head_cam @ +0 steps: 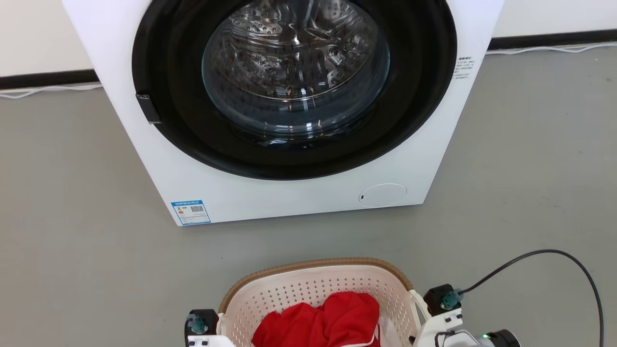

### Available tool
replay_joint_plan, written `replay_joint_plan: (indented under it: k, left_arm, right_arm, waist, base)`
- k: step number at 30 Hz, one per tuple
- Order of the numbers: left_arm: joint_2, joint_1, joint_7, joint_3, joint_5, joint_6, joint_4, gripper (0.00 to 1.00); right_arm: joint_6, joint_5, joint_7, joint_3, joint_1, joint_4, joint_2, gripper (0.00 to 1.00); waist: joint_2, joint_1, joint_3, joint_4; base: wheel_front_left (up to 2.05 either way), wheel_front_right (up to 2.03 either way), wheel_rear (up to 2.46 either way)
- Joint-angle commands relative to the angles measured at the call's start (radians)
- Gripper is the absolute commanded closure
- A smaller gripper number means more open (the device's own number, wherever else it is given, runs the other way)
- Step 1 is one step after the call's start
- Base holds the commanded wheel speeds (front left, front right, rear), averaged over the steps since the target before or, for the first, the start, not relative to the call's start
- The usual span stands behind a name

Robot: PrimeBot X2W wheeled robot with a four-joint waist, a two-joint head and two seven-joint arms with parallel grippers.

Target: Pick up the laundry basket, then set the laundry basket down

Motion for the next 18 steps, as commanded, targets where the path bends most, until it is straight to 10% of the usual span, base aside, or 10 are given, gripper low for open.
replay_joint_plan:
  k: [1,18]
  left_arm:
    - [0.007,-0.012,-0.005,0.01,-0.006,0.006,-0.016,1.0]
    - [0.007,0.021,-0.002,-0.014,-0.031,0.006,-0.009,1.0]
  right_arm:
    - [0.018,0.006,-0.006,0.022,0.007,-0.034,0.03,1.0]
    - [0.018,0.075,0.025,0.075,0.034,-0.03,0.03,1.0]
  waist:
    - [-0.0001,0.0,-0.001,-0.002]
    - [-0.0001,0.0,-0.04,-0.011]
  base:
    - [0.0,0.0,0.0]
    - [0.0,0.0,0.0]
